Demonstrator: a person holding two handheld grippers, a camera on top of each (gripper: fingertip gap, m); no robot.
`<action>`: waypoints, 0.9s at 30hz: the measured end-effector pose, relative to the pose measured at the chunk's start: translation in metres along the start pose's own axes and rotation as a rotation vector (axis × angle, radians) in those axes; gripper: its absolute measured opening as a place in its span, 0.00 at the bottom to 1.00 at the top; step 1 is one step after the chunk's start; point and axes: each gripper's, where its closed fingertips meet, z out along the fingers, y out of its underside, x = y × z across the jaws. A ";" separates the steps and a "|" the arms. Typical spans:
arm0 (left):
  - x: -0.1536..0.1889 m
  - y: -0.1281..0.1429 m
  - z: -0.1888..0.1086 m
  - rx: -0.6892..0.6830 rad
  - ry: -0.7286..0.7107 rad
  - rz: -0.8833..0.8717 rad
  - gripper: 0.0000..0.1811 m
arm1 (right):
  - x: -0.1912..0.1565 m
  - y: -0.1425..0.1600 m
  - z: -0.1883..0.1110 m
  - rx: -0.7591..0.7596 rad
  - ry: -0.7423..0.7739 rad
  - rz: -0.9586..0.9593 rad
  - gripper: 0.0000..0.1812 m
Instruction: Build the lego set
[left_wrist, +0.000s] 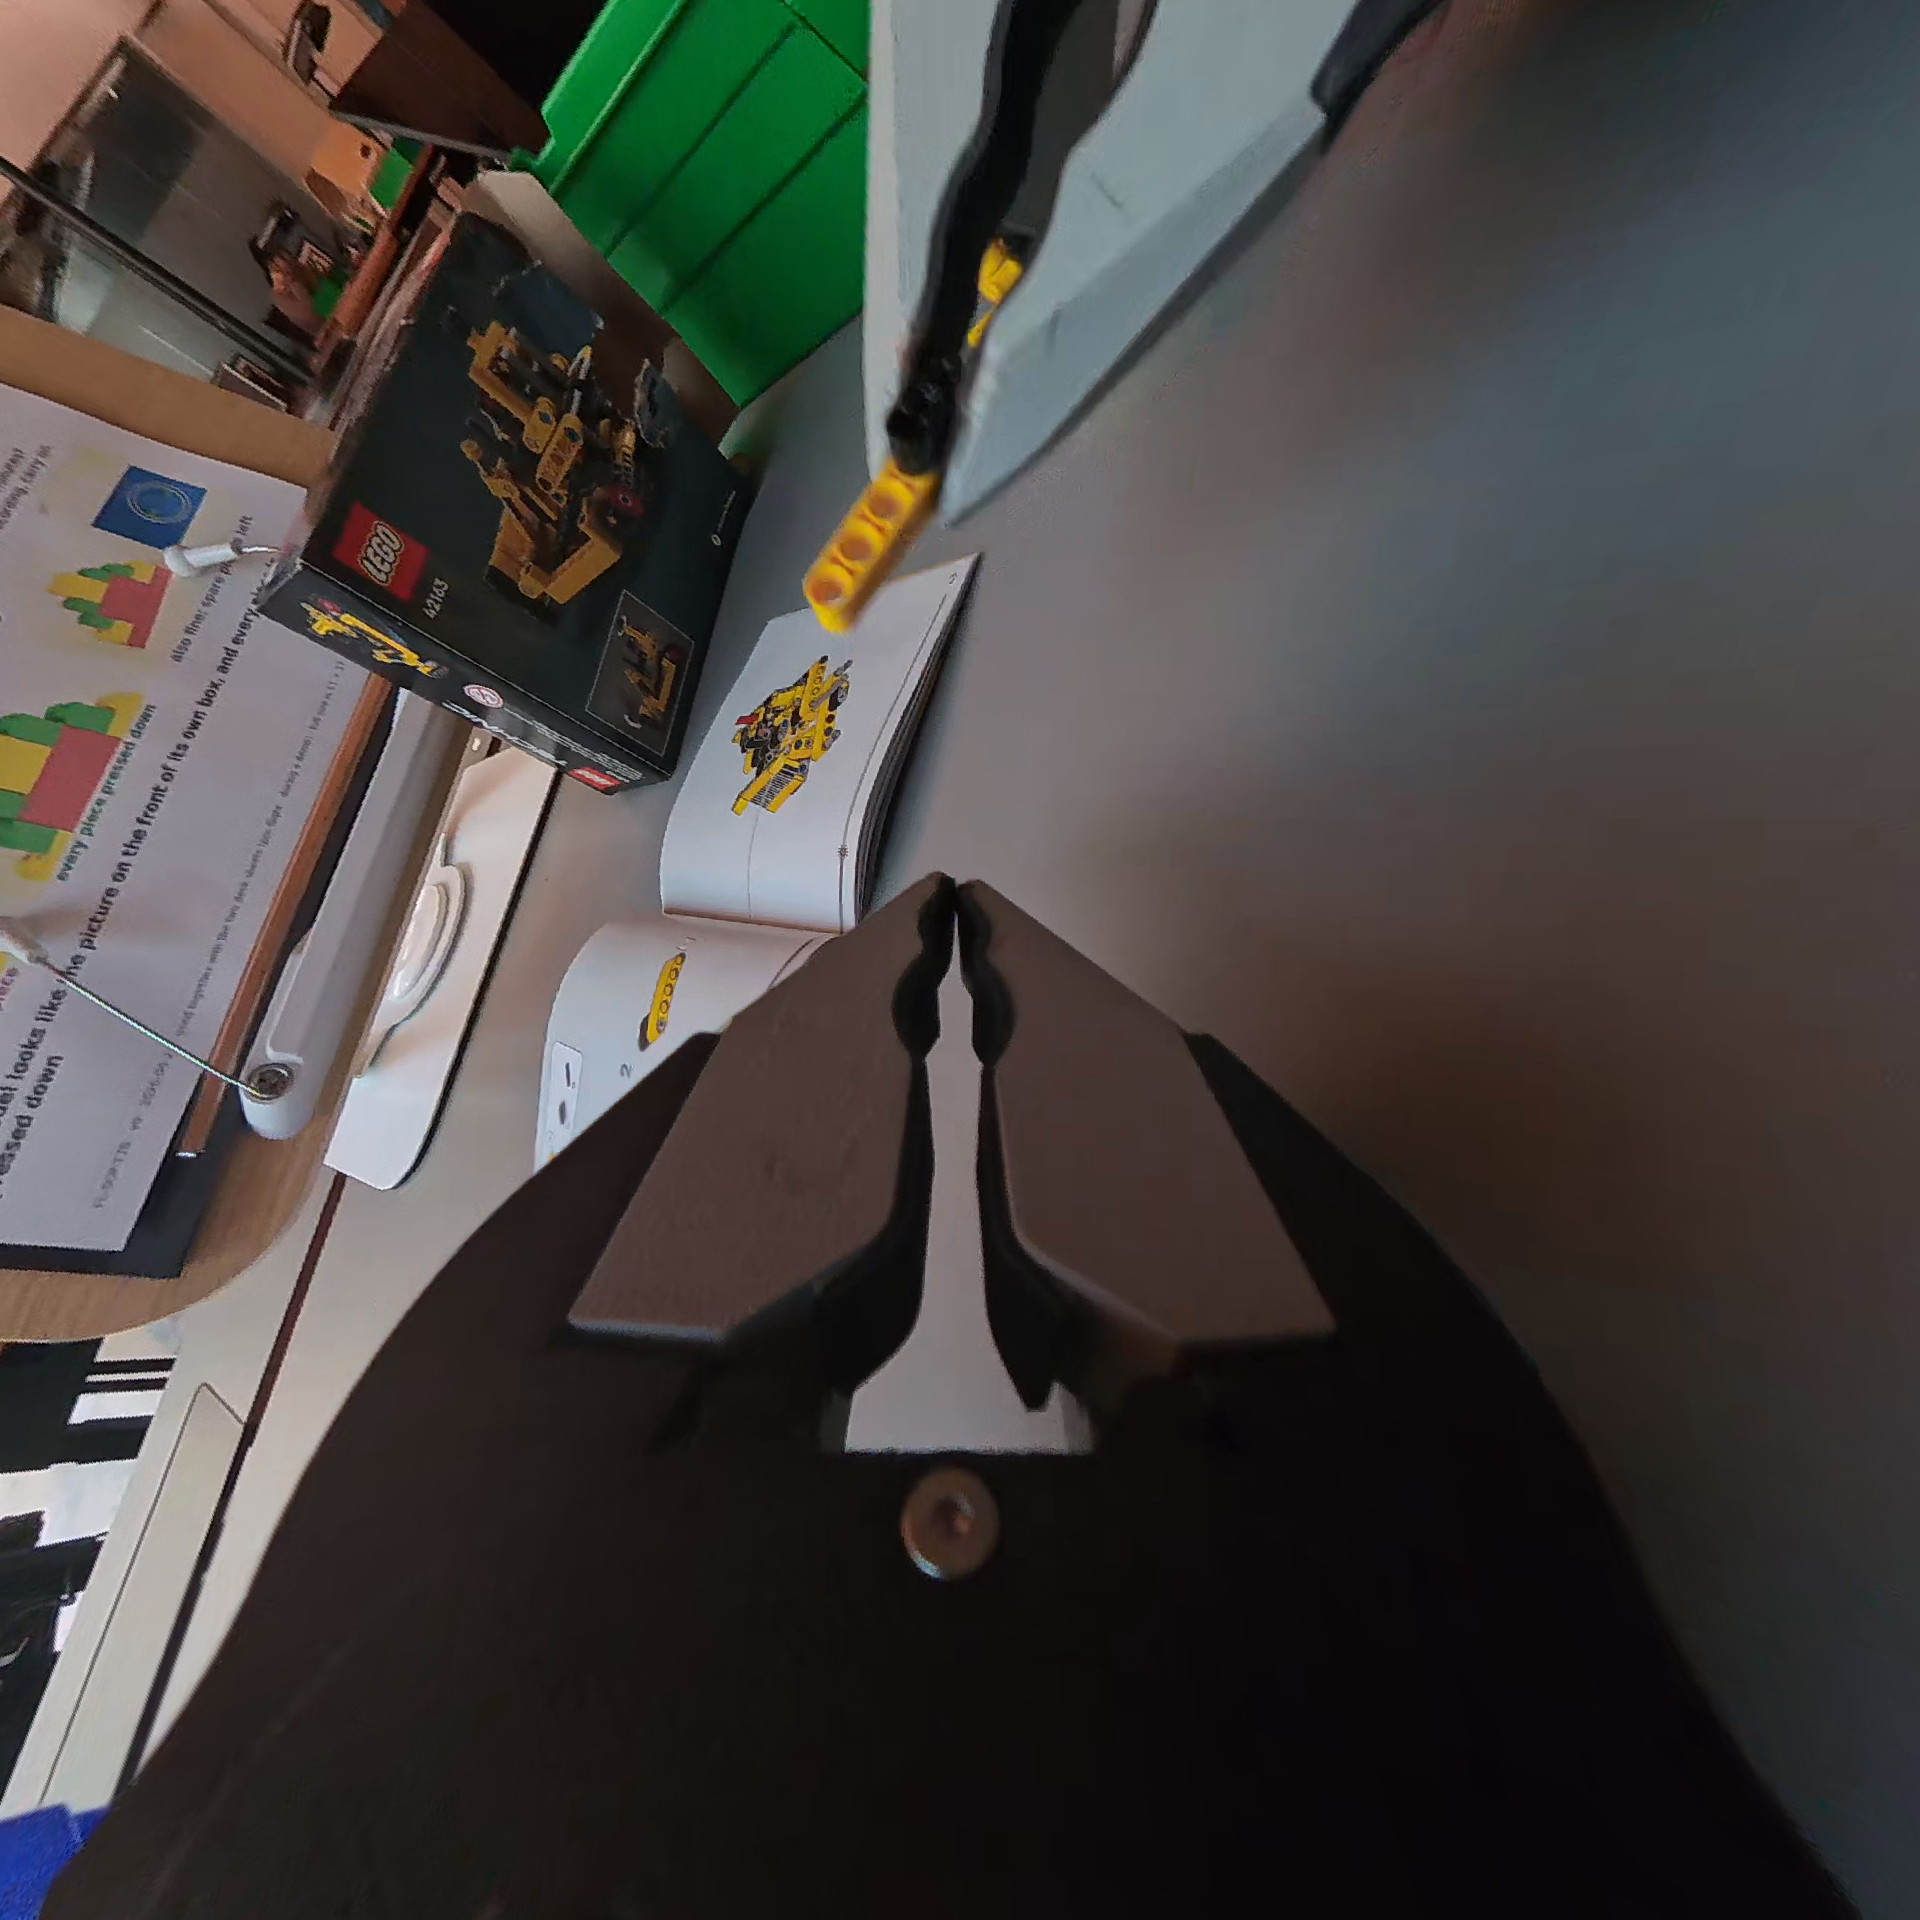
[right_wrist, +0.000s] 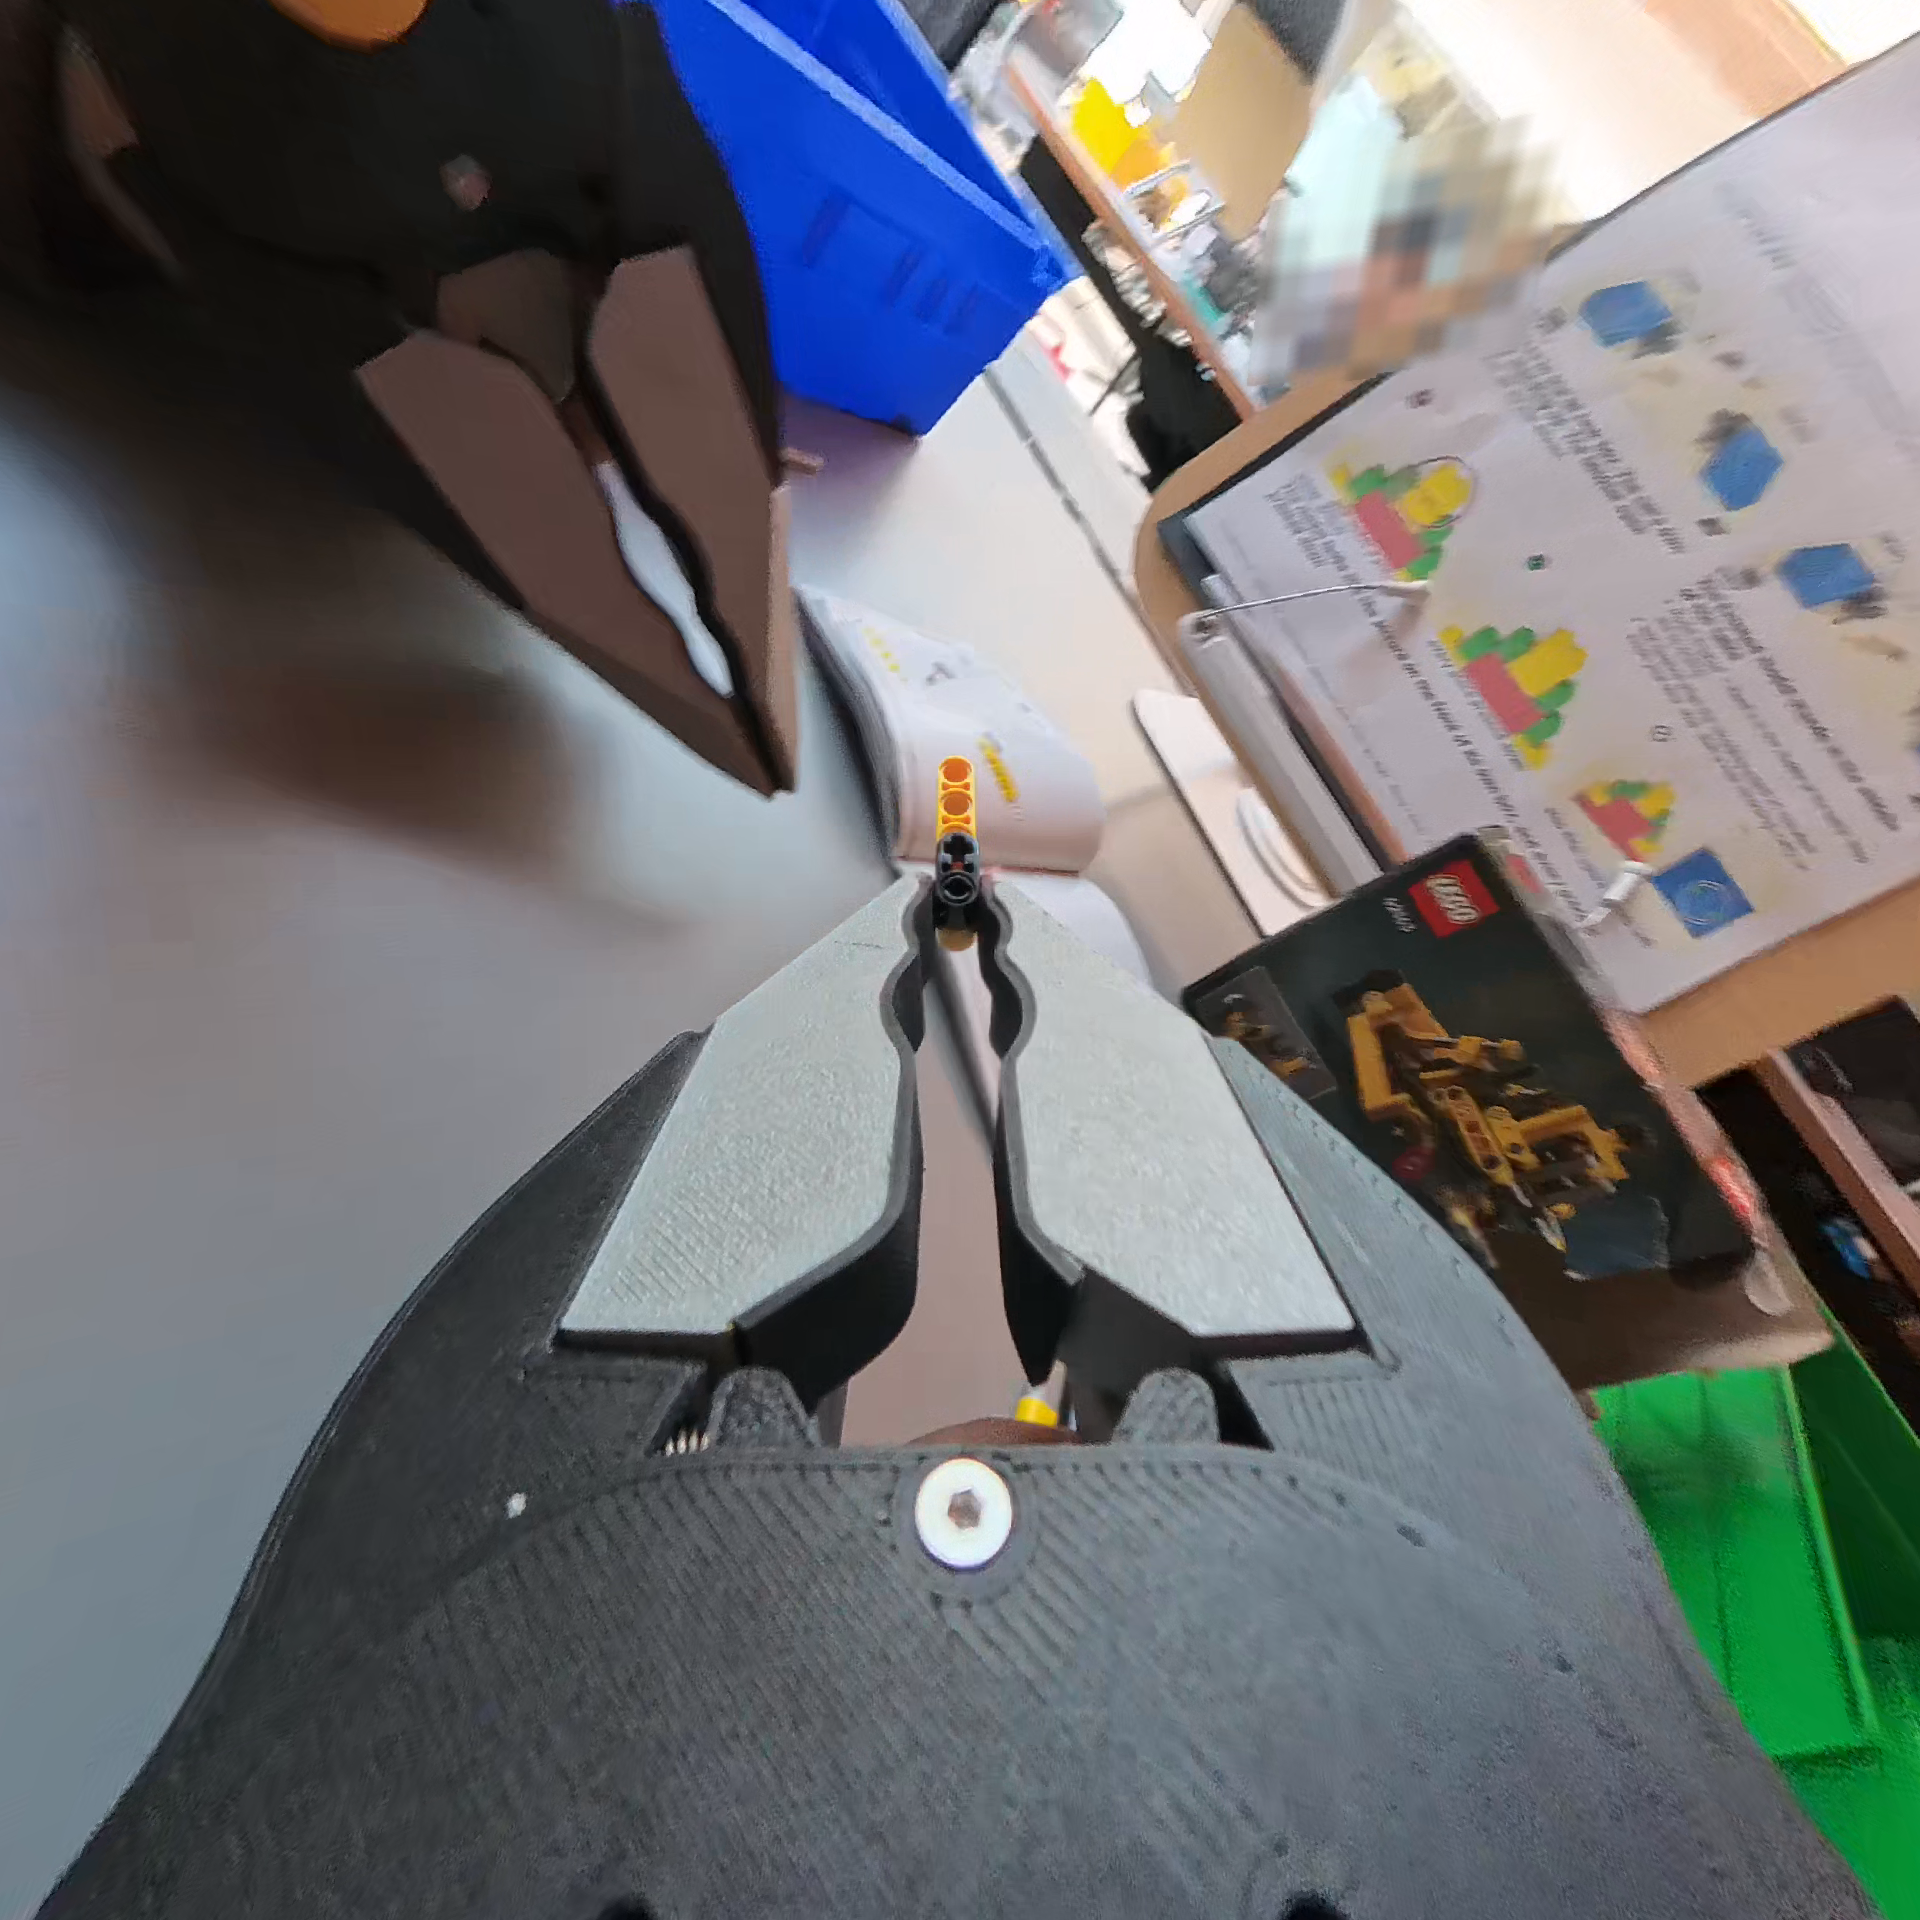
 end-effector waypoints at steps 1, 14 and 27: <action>0.000 0.001 0.001 -0.006 0.005 -0.010 0.00 | 0.009 -0.003 -0.004 0.023 0.042 0.018 0.02; -0.021 0.007 0.000 -0.037 -0.062 -0.188 0.00 | 0.141 0.054 -0.100 0.158 0.426 0.300 0.02; -0.020 0.013 0.003 -0.074 -0.026 -0.246 0.00 | 0.151 0.112 -0.088 -0.002 0.304 0.437 0.02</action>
